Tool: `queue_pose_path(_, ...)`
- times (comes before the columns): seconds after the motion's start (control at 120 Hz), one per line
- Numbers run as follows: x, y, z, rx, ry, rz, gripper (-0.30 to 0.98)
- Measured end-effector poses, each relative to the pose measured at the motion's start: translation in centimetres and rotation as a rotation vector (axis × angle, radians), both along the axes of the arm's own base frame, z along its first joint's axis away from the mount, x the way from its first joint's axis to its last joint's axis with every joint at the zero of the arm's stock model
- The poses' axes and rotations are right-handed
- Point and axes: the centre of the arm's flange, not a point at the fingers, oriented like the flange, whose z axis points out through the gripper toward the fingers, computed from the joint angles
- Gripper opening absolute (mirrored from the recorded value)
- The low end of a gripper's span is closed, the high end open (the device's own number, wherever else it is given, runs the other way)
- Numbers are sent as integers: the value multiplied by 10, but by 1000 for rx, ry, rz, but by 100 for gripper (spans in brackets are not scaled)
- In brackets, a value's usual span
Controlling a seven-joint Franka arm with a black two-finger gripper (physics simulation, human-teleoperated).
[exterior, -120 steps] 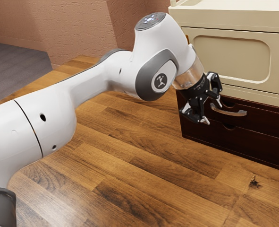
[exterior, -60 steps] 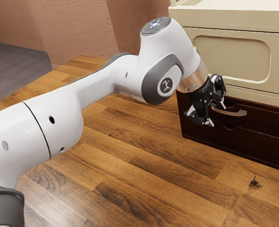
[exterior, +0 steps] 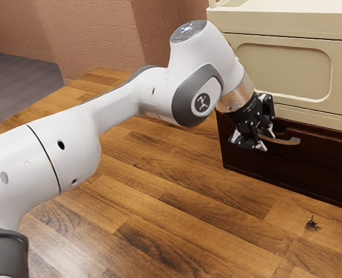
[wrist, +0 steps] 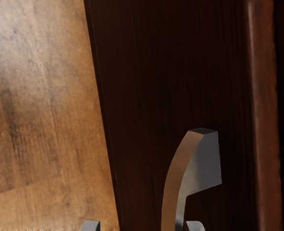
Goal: Pull the drawer handle with one arm to open the drawer
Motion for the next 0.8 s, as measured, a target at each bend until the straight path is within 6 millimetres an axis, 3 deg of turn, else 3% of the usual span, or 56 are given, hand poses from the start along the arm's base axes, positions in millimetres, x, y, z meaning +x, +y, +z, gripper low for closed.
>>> queue_pose_path(0.3, -4, 2, 2, -4, 27, 6, -6)
queue_pose_path(0.8, -26, 4, 2, 1, 80, 5, -10)
